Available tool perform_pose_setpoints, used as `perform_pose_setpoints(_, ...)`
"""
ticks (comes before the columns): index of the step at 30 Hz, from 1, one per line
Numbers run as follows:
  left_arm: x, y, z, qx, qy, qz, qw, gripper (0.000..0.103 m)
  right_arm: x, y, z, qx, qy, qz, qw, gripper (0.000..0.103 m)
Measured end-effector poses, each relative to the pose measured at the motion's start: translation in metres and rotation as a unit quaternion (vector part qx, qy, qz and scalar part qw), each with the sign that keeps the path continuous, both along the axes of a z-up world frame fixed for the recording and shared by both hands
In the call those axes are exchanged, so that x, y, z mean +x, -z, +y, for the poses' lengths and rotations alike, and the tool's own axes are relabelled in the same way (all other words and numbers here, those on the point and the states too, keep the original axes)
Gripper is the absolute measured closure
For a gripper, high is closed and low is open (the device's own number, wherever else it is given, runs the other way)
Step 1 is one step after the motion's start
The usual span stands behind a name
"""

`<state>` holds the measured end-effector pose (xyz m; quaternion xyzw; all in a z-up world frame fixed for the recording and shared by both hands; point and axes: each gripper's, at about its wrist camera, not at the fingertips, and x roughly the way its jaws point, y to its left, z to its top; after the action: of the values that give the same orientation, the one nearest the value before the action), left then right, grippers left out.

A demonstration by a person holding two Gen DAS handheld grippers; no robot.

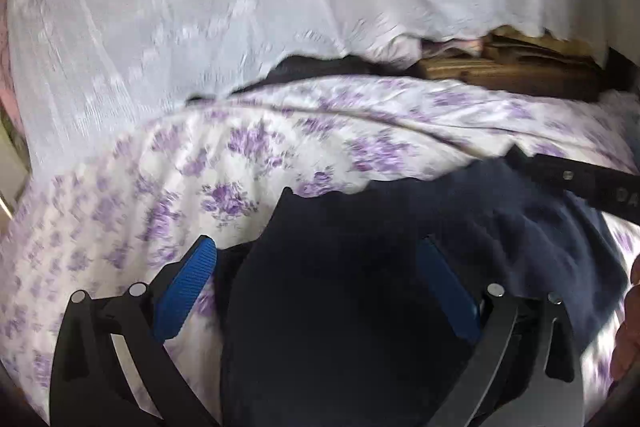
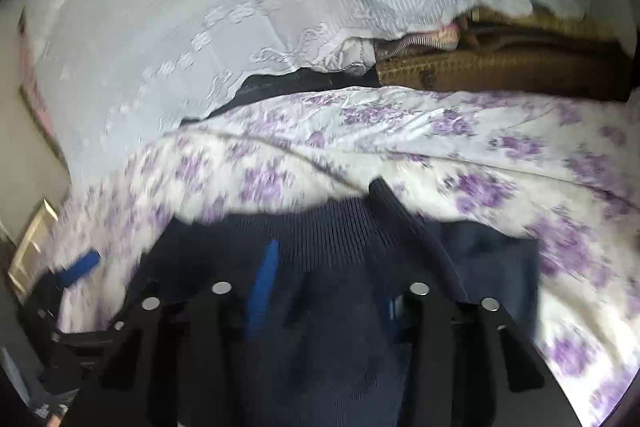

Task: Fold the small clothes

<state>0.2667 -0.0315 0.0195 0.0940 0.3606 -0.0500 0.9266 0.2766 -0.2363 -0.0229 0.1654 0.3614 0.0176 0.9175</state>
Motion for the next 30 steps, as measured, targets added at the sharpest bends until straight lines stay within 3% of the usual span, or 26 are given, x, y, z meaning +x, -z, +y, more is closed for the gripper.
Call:
perform_pose_setpoints(2,0.022,0.023,0.006,-0.002,-0.022,0.032,0.9993,0.004,0.019,0.026,-0.01,-0.006,0.023,0.027,0.999,0.059)
perform_pose_setpoints(3,0.037,0.044,0.011,0.0,-0.037,0.071,0.9968,0.004,0.027,0.047,-0.02,0.017,0.028,0.048,0.998,0.064)
perform_pose_setpoints(4,0.046,0.058,0.022,-0.04,-0.039,0.111,0.9922,0.004,0.025,0.052,-0.026,0.046,0.028,0.043,0.998,0.065)
perform_pose_setpoints(6,0.047,0.049,0.033,-0.078,-0.04,0.114,0.9896,0.004,0.02,0.04,-0.034,0.069,0.03,0.041,0.996,0.066)
perform_pose_setpoints(9,0.038,0.042,0.039,-0.084,-0.045,0.097,0.9907,0.004,0.0,0.026,-0.032,0.058,0.053,0.005,0.997,0.061)
perform_pose_setpoints(11,0.029,0.033,0.036,-0.069,-0.045,0.066,0.9944,0.004,-0.011,0.015,-0.028,0.052,0.043,-0.01,0.998,0.058)
perform_pose_setpoints(12,0.019,0.026,0.034,-0.053,-0.042,0.042,0.9968,0.004,-0.016,0.012,-0.024,0.043,0.043,-0.016,0.998,0.051)
perform_pose_setpoints(13,0.016,0.026,0.029,-0.044,-0.04,0.034,0.9977,0.004,-0.015,0.014,-0.022,0.029,0.042,-0.01,0.999,0.041)
perform_pose_setpoints(15,0.016,0.032,0.022,-0.018,-0.035,0.04,0.9984,0.004,-0.004,0.03,-0.018,-0.009,0.035,0.025,0.999,0.035)
perform_pose_setpoints(17,0.025,0.05,0.015,0.011,-0.038,0.077,0.9962,0.004,-0.003,0.042,-0.006,-0.06,0.033,0.03,0.997,0.034)
perform_pose_setpoints(19,0.021,0.046,0.015,0.013,-0.04,0.064,0.9971,0.004,-0.006,0.037,0.002,-0.085,0.032,0.027,0.996,0.034)
perform_pose_setpoints(25,0.006,0.043,0.015,0.027,-0.048,0.043,0.9976,0.004,-0.038,0.023,-0.001,-0.063,0.038,-0.023,0.997,0.034)
perform_pose_setpoints(30,-0.014,0.038,0.015,0.035,-0.048,0.028,0.9978,0.004,-0.064,0.015,0.026,-0.105,0.012,-0.038,0.994,0.034)
